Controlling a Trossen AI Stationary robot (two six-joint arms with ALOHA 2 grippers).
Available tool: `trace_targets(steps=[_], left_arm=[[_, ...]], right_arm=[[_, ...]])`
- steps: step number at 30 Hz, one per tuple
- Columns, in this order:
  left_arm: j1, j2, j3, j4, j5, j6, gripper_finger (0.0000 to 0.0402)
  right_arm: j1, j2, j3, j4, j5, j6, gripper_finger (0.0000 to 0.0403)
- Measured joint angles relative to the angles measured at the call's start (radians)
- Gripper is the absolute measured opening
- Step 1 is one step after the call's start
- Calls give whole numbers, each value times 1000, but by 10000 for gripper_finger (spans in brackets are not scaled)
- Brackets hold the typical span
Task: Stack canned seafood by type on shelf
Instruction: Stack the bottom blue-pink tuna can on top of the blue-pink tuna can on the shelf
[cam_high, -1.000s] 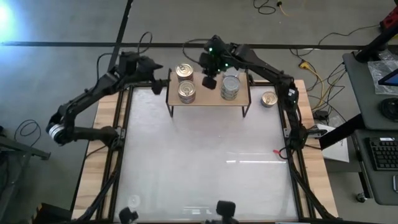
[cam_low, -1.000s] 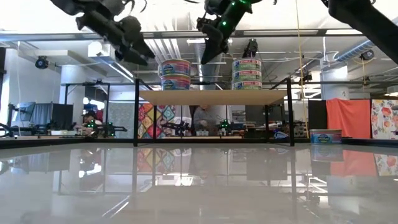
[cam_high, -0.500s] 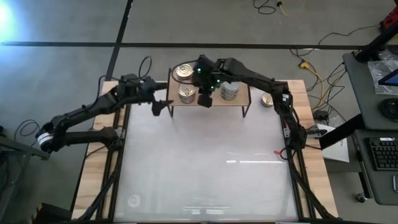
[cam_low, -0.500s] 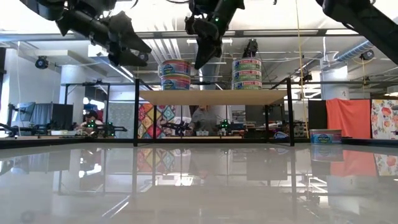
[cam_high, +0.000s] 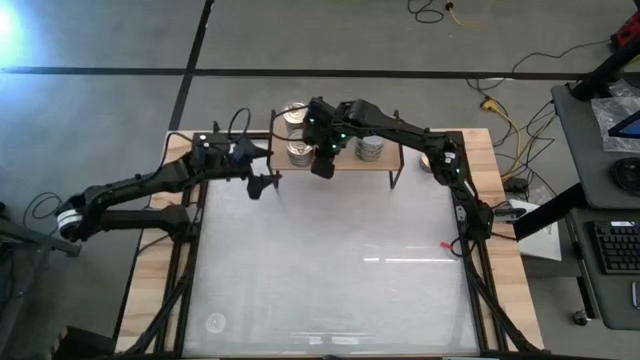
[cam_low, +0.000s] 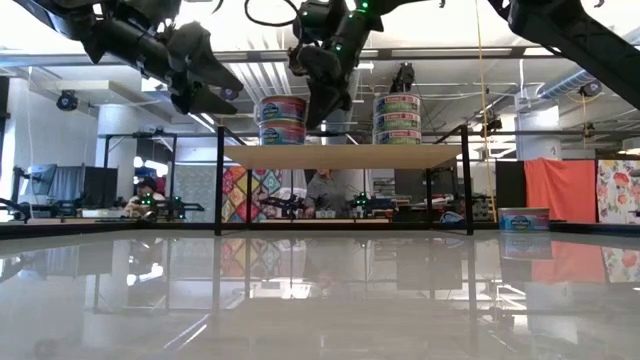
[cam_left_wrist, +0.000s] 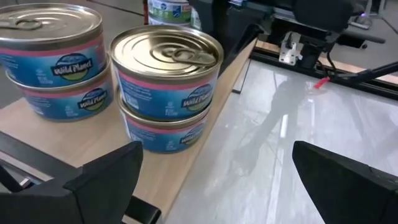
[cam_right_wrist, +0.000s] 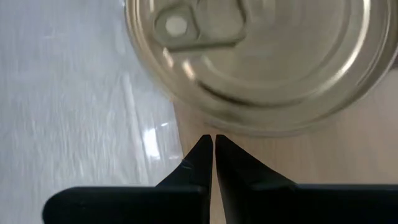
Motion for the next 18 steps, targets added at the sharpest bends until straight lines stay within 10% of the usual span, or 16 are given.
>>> trace_targets(steps=[18], left_arm=[[-79, 0, 2, 50, 0, -41, 398]], right_arm=[[-2, 0, -2, 69, 11, -1, 13]])
